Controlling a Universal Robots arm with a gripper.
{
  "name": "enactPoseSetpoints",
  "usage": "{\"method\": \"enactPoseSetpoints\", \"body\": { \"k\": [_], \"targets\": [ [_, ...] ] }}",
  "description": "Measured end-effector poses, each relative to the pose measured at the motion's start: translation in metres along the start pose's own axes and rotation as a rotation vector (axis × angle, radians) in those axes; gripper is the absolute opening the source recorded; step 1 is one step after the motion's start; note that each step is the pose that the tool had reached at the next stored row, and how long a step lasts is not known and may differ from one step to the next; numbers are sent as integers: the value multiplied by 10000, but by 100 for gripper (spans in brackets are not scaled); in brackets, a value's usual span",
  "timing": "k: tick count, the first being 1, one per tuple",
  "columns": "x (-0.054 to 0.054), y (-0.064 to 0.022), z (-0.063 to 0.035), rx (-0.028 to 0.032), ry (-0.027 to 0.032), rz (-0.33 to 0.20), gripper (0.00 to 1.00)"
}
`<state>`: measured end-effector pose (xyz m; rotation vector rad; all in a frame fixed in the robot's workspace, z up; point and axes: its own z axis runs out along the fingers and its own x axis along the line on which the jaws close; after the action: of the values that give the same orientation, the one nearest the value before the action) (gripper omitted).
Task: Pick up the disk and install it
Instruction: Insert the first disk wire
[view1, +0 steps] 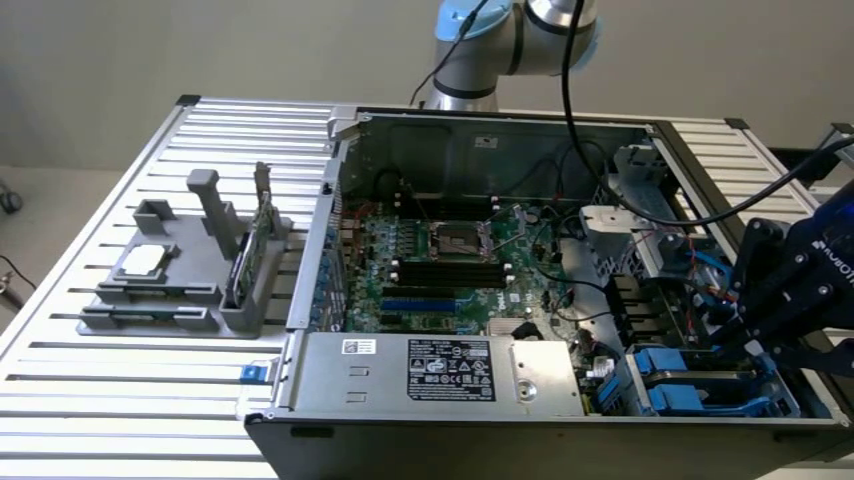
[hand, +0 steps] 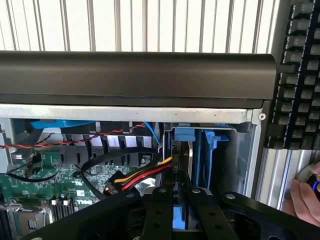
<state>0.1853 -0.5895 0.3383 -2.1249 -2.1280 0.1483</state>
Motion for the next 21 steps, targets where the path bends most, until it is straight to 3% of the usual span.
{"method": "enactPoseSetpoints", "body": {
  "k": [16,21],
  "targets": [
    [-1,5,29,0,10,103,17],
    [-1,20,28,46,12,120,17]
  ]
}}
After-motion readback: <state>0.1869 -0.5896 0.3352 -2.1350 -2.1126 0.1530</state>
